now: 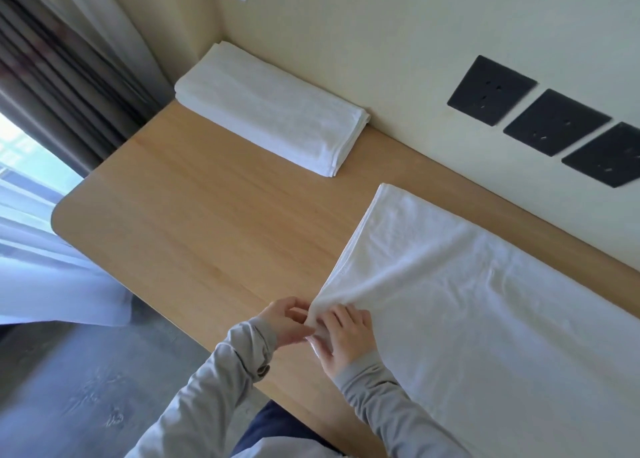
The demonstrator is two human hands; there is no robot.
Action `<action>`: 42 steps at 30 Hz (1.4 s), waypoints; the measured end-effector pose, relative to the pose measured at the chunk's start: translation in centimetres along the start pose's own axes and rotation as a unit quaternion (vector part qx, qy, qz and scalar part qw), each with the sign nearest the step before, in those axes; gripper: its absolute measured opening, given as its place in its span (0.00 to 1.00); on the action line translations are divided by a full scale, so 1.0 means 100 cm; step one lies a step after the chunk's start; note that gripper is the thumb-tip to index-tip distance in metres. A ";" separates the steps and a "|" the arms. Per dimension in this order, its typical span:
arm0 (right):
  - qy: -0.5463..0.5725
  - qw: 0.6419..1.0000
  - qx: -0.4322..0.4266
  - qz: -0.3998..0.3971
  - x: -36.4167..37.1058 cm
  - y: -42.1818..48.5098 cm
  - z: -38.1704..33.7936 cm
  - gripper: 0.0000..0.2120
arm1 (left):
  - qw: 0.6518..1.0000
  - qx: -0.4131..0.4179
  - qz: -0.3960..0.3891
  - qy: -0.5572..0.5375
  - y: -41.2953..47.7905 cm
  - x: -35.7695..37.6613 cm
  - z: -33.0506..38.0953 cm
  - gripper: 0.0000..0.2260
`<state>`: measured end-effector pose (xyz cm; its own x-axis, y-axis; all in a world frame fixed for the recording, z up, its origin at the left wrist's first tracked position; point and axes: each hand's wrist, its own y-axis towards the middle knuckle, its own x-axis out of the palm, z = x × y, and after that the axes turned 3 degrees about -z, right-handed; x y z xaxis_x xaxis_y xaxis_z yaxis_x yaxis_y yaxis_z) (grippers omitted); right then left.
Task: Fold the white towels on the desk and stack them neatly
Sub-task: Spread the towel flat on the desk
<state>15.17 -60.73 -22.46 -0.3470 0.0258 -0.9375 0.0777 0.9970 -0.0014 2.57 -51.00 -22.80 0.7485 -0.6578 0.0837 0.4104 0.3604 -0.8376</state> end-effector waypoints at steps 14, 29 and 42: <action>0.096 0.977 0.009 0.191 -0.025 -0.020 -0.009 0.17 | 0.978 0.087 0.040 -0.185 -0.037 0.013 0.011 0.15; 0.172 0.966 0.066 0.182 -0.038 -0.015 -0.003 0.12 | 0.976 0.127 -0.019 -0.174 -0.043 0.026 0.036 0.09; 0.093 0.945 0.056 0.310 -0.083 -0.004 0.010 0.11 | 0.980 0.044 0.076 0.177 0.004 0.032 0.028 0.07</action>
<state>18.91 -61.37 -15.05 -0.3601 0.6250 -0.6926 0.4146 0.7723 0.4813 6.56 -51.09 -21.34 0.5830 -0.7749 -0.2440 0.3636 0.5174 -0.7746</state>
